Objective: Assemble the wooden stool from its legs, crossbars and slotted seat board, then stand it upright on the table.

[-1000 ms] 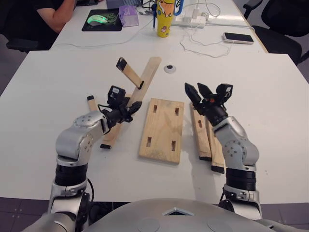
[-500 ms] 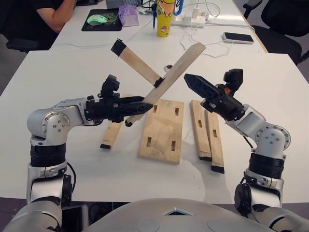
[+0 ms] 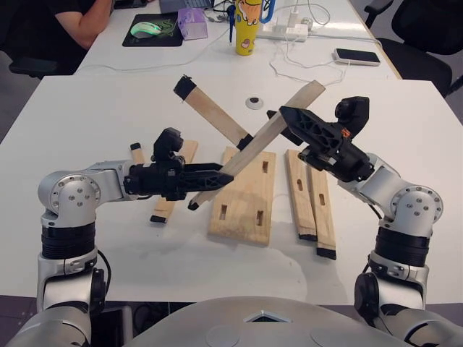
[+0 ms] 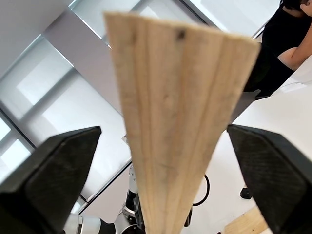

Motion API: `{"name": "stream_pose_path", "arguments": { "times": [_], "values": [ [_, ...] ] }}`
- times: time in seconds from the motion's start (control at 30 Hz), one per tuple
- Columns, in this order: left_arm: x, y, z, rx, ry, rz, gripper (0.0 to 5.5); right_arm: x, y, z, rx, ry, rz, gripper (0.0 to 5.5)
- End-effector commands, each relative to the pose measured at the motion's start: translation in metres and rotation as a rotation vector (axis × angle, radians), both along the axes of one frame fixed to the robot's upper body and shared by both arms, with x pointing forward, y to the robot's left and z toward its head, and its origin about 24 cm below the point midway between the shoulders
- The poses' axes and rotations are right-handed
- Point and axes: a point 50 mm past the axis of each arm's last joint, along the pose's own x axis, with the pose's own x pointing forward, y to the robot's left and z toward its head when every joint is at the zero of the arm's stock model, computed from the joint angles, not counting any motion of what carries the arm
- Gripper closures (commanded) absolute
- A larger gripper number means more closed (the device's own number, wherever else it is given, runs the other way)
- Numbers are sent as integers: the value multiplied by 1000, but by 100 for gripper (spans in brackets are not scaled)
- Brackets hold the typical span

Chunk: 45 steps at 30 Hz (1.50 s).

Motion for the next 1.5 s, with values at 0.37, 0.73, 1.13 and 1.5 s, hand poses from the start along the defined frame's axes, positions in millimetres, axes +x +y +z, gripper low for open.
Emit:
{"name": "stream_pose_path", "arguments": {
  "times": [0.37, 0.73, 1.13, 1.5],
  "values": [
    [-7, 2, 12, 47, -14, -52, 344, -4, -7, 8, -16, -46, 60, 303],
    [-2, 3, 14, 62, -71, -20, 344, -3, -8, 1, -60, -31, 33, 344],
    [3, 58, 30, -15, -161, 349, 163, 30, -84, -7, -295, -43, -430, 344],
    [-43, -36, -38, 389, -879, -235, 163, 60, -125, -1, -293, -32, -662, 345]
  ]
}}
